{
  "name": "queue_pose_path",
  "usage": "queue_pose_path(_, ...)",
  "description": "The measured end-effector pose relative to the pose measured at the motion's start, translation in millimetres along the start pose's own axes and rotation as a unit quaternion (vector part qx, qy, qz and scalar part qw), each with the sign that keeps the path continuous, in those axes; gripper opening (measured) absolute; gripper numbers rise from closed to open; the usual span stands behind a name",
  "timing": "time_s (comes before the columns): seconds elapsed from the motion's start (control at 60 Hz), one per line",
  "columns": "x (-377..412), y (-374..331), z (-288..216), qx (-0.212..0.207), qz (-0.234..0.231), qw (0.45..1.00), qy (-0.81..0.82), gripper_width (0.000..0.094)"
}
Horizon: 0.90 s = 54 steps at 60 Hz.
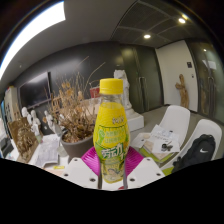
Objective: Pour water
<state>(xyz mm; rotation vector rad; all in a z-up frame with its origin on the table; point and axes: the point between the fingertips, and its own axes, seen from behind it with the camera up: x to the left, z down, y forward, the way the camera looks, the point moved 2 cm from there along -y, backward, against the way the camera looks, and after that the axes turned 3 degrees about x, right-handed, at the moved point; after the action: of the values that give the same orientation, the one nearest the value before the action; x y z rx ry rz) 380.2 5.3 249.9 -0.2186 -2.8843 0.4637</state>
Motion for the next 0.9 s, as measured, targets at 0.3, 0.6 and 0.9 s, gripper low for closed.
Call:
queue_pose_path(0.3, -46, 53, 148, 0.095, 0.011, 0.990, -0.100, 0.0282)
queue_pose_path(0.6, -46, 60, 168, 0.071, 0.008, 0.994, -0.083, 0.0407)
queue_pose_path(0.9, -48, 32, 178, 0.129, 0.029, 0.989, -0.064, 0.0855)
